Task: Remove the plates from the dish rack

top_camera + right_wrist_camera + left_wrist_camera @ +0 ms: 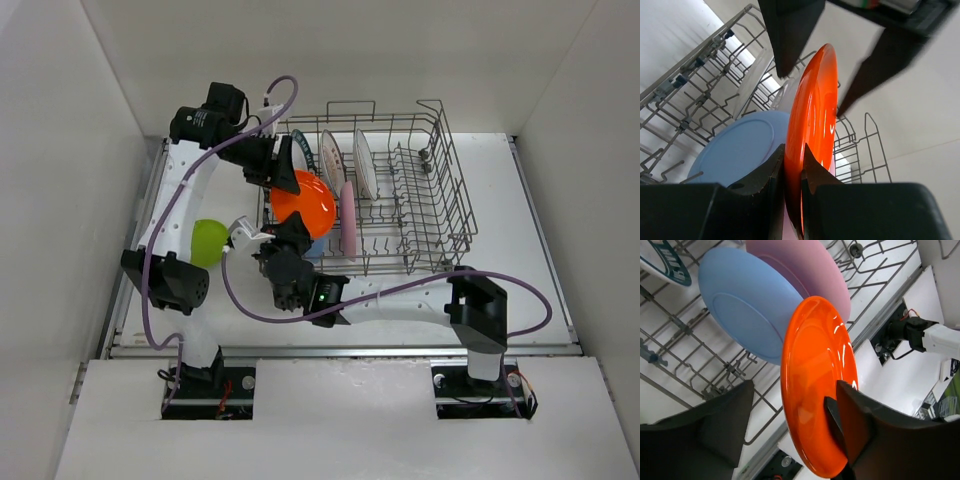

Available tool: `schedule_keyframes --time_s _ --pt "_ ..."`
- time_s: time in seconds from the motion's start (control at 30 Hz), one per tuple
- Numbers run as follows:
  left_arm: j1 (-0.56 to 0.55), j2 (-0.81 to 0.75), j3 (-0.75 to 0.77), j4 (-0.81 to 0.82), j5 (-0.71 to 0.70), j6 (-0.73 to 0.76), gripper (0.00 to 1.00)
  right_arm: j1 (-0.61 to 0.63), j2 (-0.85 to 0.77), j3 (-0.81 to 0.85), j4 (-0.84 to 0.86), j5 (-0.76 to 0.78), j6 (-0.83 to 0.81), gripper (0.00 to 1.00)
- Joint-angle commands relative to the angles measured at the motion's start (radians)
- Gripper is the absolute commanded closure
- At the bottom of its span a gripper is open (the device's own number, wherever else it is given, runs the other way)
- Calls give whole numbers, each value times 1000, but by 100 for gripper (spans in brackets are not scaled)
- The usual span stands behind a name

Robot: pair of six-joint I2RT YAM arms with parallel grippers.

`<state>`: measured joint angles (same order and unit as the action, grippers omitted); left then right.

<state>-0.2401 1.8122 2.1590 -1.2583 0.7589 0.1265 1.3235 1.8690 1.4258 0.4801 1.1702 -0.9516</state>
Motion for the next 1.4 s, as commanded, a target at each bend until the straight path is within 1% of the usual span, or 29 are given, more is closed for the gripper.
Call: schedule_keyframes --time_s 0.0,0.03,0.07,0.13,0.17,0.37,0.43,0.5,0.57,0.6,0.63,0.67,0.73,0.8,0.9,0.93,1.07,1.13,1.2,1.23,1.27,1.3,1.33,1.37 --pt "-1 1 -10 -56 -44 65 46 9 -5 13 94 -7 -22 100" --pt "-1 1 -19 -65 -44 65 62 9 -5 13 94 -7 -22 100" --pt "-1 1 -19 -66 -56 65 71 9 -5 13 94 -7 -22 100" --pt "-1 1 -19 -75 -66 65 87 9 -5 13 94 -7 -22 100" --pt "-1 1 -19 -84 -66 65 100 9 -5 13 94 -7 -22 100" --pt "-1 10 1 -95 -75 55 100 9 -5 13 103 3 -22 100" --pt "10 10 1 -86 -66 45 100 9 5 13 114 16 -22 96" --pt "44 10 13 -76 -30 22 100 9 5 13 132 39 -22 82" --pt "53 24 28 -76 -30 13 100 9 5 13 132 39 -22 64" --pt "62 24 28 -76 -30 13 100 9 5 13 141 39 -22 44" --pt "62 33 28 -76 -30 13 100 9 5 13 141 39 -22 39" --pt "62 33 28 -76 -30 13 100 9 5 4 141 39 -22 31" --pt "62 33 -8 -76 -20 13 100 9 15 4 141 39 -22 24" --pt "71 24 -50 -66 -20 13 100 9 15 4 141 51 -22 20" --pt "102 36 -50 -56 -6 4 100 9 15 4 141 51 -1 14" --pt "111 36 -50 -56 9 4 100 9 15 4 141 51 -1 11" --pt "147 85 12 -66 31 -5 100 9 -26 4 141 51 20 5" --pt "176 95 30 -75 66 -5 100 9 -47 4 126 36 77 4" --pt "189 95 30 -75 91 -5 100 9 -82 4 39 -7 131 2" --pt "190 95 30 -75 91 -5 100 9 -93 13 -4 -27 201 2" --pt "190 85 30 -75 91 -5 100 9 -105 13 -103 -74 242 2" --pt "190 85 30 -75 91 -5 100 9 -132 37 -167 -107 293 2" --pt "190 61 18 -75 91 -5 100 9 -148 56 -249 -153 436 2" --pt "190 61 18 -75 91 -5 100 -7 -165 76 -340 -211 512 2"
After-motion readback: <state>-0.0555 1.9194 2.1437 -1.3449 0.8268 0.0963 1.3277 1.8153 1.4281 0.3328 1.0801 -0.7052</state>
